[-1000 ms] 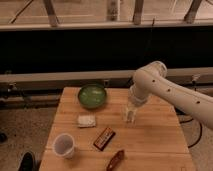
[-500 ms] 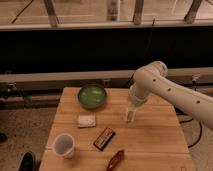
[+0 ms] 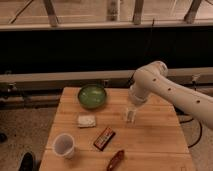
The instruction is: Knock the bottle over
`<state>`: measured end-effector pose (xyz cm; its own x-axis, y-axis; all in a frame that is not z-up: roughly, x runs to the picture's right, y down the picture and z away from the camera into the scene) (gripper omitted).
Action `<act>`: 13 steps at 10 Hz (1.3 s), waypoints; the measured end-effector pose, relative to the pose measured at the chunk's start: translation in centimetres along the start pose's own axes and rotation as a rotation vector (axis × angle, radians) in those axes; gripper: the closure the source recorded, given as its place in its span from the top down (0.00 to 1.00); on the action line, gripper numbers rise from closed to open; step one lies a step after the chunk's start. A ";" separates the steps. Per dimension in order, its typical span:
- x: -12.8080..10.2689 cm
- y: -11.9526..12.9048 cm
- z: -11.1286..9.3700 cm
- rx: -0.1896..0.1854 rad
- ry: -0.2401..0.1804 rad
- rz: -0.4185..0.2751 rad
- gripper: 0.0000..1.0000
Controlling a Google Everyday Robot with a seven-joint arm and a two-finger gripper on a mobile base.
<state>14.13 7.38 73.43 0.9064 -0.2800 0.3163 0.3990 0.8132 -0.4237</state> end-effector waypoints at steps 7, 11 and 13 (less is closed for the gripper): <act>6.2 -1.5 1.1 -0.011 0.062 0.071 0.01; 6.3 -2.9 2.2 -0.007 0.020 0.078 0.01; 4.6 -3.1 2.4 -0.029 -0.007 0.064 0.01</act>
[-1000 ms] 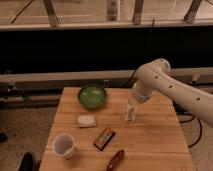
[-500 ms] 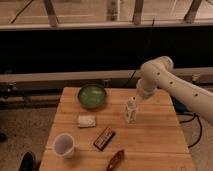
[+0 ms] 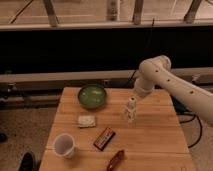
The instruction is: Knock the bottle over
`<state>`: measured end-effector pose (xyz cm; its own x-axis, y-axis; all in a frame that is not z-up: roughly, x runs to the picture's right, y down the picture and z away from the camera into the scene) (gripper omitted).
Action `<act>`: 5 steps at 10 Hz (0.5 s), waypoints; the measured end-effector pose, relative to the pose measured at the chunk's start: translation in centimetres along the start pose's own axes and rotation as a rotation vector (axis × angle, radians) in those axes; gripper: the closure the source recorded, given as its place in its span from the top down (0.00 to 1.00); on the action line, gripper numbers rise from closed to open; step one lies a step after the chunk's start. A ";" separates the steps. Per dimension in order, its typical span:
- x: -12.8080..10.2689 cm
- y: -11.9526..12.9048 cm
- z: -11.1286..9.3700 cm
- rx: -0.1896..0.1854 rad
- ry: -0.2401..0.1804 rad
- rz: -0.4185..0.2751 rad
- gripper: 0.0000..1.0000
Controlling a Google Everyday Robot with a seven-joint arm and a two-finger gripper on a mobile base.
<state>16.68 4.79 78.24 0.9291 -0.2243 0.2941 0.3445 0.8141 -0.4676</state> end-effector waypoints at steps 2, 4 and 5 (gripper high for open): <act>-1.8 1.0 -0.1 -0.037 -0.018 -0.012 0.01; -3.6 2.2 -0.2 -0.066 -0.040 -0.026 0.01; -4.4 2.8 -0.1 -0.077 -0.058 -0.031 0.01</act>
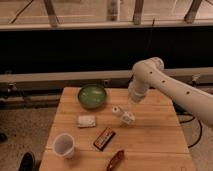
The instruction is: Knock the bottle over
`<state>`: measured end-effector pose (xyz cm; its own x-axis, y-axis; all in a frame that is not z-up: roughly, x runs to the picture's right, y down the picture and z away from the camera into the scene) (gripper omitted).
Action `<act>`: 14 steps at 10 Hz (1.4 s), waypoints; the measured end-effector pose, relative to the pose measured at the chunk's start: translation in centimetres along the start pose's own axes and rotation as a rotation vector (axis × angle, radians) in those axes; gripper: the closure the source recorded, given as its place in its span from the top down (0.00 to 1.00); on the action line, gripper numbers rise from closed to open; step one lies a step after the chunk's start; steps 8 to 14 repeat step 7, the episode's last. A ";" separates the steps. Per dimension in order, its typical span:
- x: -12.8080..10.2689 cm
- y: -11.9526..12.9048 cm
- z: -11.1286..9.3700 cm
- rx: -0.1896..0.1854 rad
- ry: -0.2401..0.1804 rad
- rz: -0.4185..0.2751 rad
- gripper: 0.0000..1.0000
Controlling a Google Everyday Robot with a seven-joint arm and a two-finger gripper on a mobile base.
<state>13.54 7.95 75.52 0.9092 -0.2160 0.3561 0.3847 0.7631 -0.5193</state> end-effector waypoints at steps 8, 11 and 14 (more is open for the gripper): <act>-5.6 1.0 -0.4 -0.004 -0.180 -0.076 0.06; -5.6 1.0 -0.4 -0.004 -0.180 -0.076 0.06; -5.6 1.0 -0.4 -0.004 -0.180 -0.076 0.06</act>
